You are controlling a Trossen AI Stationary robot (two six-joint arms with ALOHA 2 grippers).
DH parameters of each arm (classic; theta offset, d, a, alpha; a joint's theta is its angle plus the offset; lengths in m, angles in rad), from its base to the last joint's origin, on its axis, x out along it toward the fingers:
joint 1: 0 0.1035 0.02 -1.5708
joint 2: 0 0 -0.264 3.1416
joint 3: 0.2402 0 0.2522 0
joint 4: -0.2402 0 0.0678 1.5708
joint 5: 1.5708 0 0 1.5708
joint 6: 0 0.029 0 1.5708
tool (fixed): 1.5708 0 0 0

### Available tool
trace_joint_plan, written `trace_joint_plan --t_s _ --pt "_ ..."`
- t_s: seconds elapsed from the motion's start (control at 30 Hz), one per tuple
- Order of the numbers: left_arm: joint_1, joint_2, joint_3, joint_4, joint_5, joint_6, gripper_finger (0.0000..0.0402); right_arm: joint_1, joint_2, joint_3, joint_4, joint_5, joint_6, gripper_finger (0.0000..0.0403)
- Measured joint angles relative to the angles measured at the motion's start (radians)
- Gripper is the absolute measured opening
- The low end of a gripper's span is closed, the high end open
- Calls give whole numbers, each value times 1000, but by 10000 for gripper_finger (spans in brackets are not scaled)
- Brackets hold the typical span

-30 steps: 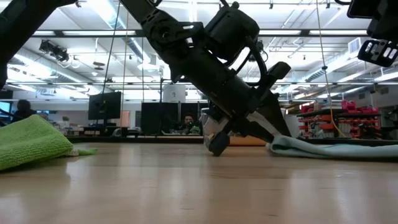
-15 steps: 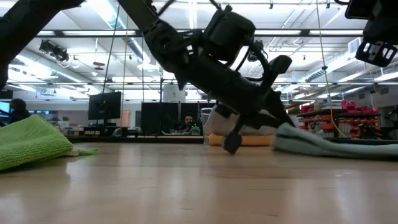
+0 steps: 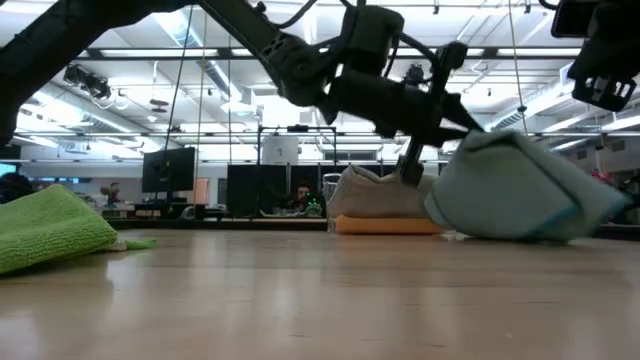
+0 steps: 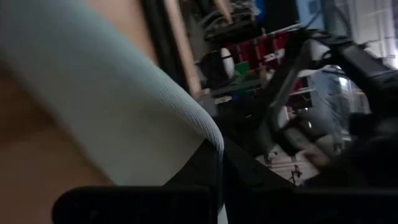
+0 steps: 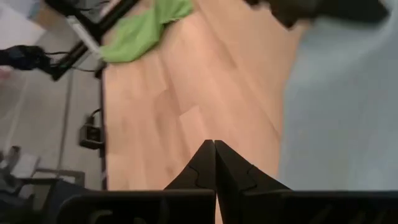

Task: Fold microfiber towels
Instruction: Put the blue microfiber cloth into the transparent bin

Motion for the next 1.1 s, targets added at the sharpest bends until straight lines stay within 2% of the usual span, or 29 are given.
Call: trace_joint_plan --t_s 0.2,0.43,0.57,0.8,1.1 --pt "47 -2 106 -106 36 68 10 0 -2 0 -102 13 58 2" --pt "108 -5 217 -156 89 136 10 0 0 0 -83 1 61 1" --pt "149 -5 292 -174 127 181 10 0 0 0 -83 38 79 0" --pt "215 -5 445 -286 189 259 10 0 0 0 -83 71 79 0" --pt "351 -5 609 -436 279 276 10 0 0 0 -83 84 79 0"
